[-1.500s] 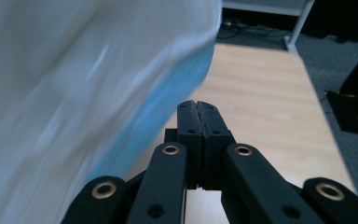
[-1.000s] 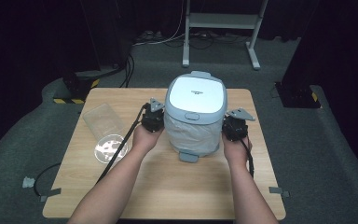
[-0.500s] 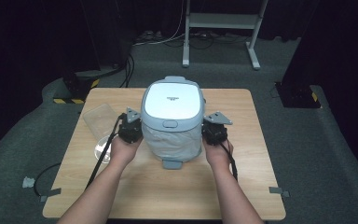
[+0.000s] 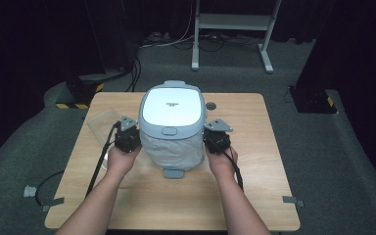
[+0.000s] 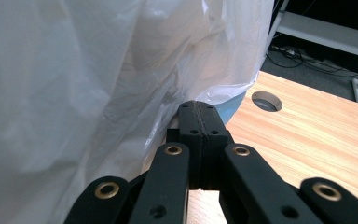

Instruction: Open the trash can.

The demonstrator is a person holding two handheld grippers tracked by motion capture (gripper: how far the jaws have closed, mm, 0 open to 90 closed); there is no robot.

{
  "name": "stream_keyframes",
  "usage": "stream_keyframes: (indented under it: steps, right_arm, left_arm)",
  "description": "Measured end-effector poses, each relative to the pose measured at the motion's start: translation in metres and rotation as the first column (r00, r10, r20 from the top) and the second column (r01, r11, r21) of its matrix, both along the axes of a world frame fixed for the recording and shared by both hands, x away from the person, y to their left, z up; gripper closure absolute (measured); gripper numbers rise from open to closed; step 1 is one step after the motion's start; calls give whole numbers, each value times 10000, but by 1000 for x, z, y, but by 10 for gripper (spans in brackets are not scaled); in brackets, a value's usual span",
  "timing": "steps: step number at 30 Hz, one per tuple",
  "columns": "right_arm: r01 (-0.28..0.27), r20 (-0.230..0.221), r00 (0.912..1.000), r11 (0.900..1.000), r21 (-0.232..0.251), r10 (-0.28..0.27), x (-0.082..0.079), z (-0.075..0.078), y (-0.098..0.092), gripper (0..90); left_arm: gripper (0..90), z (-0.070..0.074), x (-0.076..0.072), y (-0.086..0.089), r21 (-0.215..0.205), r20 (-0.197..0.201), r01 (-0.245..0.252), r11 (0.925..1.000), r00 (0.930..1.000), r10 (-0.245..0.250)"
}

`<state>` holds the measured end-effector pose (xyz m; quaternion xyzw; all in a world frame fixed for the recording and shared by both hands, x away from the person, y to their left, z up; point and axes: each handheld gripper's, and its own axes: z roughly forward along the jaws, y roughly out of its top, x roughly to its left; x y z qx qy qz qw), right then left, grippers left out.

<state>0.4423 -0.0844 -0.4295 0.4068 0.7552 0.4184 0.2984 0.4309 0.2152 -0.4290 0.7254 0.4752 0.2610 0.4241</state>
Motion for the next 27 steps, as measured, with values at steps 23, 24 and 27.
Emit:
stream_keyframes:
  steps: [23, 24, 27]
  right_arm:
    - [18, 597, 9982, 9991, 422, -43, -50, 6, -18, 814]
    - [57, 619, 9980, 9988, 494, -87, -52, 5, -20, 815]
    - [168, 717, 9972, 9979, 619, -212, -63, 0, -24, 815]
  left_arm:
    - [729, 2, -58, 59, 185, 672, -644, 9978, 9957, 631]
    - [716, -1, -63, 65, 156, 632, -727, 9972, 9954, 715]
    - [662, -11, -81, 81, 270, 619, -1037, 9942, 9929, 1019]
